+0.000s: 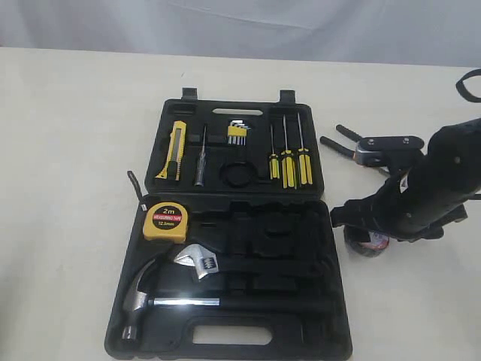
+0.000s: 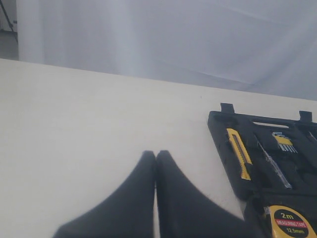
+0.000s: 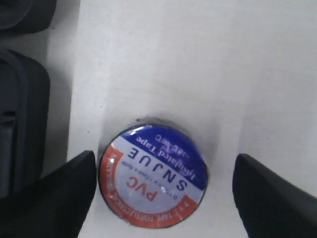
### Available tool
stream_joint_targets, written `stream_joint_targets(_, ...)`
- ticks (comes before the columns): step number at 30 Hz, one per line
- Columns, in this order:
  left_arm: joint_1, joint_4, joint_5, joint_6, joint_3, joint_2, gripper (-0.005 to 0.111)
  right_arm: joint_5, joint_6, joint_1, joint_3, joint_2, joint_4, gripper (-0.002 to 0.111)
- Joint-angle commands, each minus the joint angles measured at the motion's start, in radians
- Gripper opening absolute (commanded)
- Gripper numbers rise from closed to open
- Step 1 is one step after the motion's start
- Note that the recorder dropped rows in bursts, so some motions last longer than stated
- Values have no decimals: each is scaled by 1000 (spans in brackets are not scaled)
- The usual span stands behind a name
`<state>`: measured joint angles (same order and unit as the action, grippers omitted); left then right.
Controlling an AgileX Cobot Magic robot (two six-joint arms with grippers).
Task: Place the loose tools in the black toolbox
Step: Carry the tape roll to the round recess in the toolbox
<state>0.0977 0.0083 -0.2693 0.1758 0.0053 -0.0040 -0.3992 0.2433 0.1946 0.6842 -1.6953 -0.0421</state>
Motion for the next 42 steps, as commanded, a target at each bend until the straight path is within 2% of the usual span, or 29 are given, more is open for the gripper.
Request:
stream_joint_targets(1, 6, -8, -3, 0, -5, 4, 0, -24, -4, -4, 0, 2, -8, 53)
stream_joint_targets(2, 6, -8, -3, 0, -5, 4, 0, -28, 0, -4, 0, 2, -8, 38)
stream_joint_targets(5, 6, -8, -3, 0, -5, 4, 0, -36, 2, -4, 2, 2, -3, 19)
stream_joint_targets(8, 6, -8, -3, 0, -5, 4, 0, -99, -4, -4, 43, 17, 42, 19)
stream_joint_targets(12, 6, -8, -3, 0, -5, 4, 0, -326, -23, 29, 174, 77, 95, 19)
stream_joint_targets(21, 6, -8, -3, 0, -5, 4, 0, -389, -29, 345, 271, 132, 95, 19)
stream_joint_targets(24, 6, -8, -3, 0, -5, 4, 0, -365, -21, 418, 301, 120, 95, 19)
stream_joint_targets(36, 6, -8, -3, 0, -5, 4, 0, -367, -2, 438, 506, 30, 77, 19)
stream_joint_targets(42, 6, -8, -3, 0, -5, 4, 0, -363, 5, 435, 621, -84, -15, 19)
